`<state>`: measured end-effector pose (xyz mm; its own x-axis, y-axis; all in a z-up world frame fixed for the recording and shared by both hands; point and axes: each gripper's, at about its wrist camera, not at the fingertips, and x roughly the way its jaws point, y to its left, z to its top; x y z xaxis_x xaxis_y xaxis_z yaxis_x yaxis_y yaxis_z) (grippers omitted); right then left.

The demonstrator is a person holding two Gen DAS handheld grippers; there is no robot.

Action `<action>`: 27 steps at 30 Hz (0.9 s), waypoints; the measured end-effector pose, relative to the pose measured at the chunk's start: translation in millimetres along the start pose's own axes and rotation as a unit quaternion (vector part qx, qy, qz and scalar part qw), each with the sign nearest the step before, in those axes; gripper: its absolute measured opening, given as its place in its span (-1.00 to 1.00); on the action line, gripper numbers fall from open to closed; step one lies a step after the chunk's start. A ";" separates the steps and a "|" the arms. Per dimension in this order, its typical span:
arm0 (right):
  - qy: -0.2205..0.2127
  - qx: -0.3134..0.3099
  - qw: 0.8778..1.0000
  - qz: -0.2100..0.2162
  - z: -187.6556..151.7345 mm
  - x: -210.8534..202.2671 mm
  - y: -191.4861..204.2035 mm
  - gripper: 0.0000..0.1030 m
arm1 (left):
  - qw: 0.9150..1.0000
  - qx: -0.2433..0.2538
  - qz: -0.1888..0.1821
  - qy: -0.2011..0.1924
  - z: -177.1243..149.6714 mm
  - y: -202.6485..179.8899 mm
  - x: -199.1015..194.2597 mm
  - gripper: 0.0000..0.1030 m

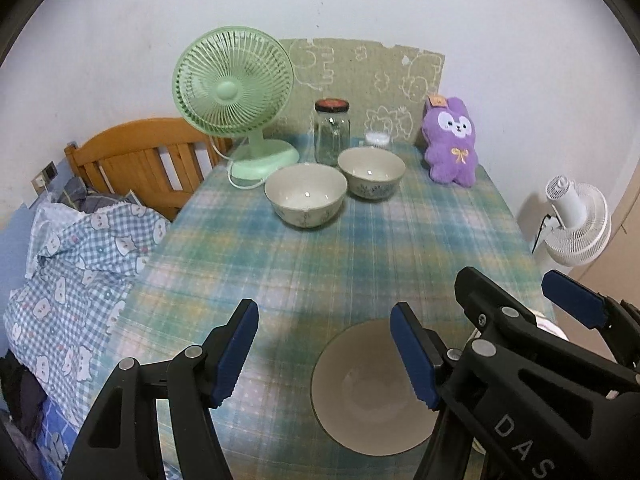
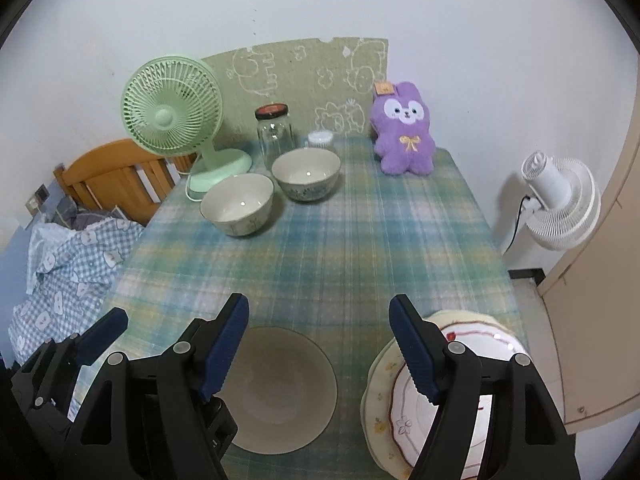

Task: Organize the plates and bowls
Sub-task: 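Lower the beige plate beside the plate stack and open both grippers, then move both grippers toward the second beige plate by the large bowl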

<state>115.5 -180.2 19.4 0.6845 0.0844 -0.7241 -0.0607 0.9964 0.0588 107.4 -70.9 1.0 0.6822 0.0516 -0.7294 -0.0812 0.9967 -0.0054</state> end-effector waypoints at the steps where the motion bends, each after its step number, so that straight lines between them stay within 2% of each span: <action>1: -0.003 -0.002 1.000 0.000 2.5 -2.6 1.4 0.47 | 1.000 0.000 0.001 -0.004 3.5 0.9 -2.4 0.37; 13: -0.028 -0.010 1.000 -0.005 42.5 -5.7 28.9 0.47 | 0.999 0.007 -0.007 -0.032 41.7 25.9 -1.9 0.37; 27: -0.038 0.005 0.999 -0.019 87.5 29.6 72.7 0.47 | 0.999 0.024 -0.019 -0.041 87.0 63.3 31.3 0.37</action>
<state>195.0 -104.9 62.4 0.7396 0.0465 -0.6714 -0.0274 0.9989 0.0390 186.8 -0.7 37.4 0.7411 0.0163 -0.6712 -0.0202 0.9998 0.0020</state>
